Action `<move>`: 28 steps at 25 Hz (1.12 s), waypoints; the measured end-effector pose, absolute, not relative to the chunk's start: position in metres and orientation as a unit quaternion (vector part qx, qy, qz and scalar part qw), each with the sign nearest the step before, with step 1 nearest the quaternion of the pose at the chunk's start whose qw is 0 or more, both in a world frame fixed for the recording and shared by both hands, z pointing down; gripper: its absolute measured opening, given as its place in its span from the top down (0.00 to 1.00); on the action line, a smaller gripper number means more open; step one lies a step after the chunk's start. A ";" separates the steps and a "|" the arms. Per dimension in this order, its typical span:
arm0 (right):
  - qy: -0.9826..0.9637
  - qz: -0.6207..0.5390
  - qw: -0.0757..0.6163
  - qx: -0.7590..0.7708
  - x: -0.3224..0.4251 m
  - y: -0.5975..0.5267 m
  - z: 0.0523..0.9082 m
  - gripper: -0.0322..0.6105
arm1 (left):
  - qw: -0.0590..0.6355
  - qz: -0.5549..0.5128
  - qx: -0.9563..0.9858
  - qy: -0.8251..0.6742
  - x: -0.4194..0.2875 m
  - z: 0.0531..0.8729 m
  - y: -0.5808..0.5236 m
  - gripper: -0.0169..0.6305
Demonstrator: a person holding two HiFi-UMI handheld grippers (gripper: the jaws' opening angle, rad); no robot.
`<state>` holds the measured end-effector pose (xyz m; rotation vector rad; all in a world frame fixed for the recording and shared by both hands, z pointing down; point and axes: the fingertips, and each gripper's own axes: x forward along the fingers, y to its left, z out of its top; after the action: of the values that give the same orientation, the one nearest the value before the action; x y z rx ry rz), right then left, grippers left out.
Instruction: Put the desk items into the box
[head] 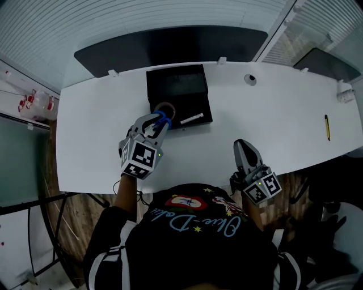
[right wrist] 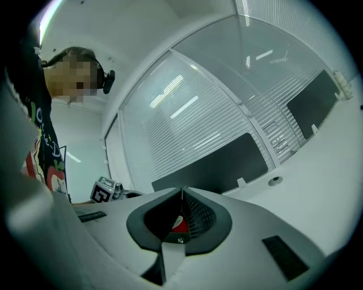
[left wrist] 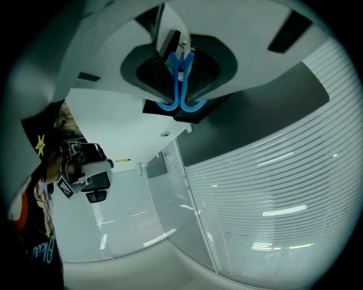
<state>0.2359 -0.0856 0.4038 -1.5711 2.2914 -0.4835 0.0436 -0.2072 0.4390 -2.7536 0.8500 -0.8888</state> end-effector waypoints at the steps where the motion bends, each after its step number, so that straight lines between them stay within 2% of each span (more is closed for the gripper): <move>1: 0.799 -0.169 0.161 -0.554 0.239 -0.083 0.404 0.93 | 0.065 -0.292 -0.913 0.276 0.049 0.439 -0.207 0.82; 28: 0.703 -0.156 0.161 -0.675 0.293 -0.002 0.407 0.93 | 0.067 -0.315 -0.930 0.176 0.129 0.512 -0.211 0.82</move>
<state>0.2929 -0.0019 0.4075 -1.9278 2.0061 -0.4460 0.1293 -0.2111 0.5123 -2.8042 0.5293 -0.9498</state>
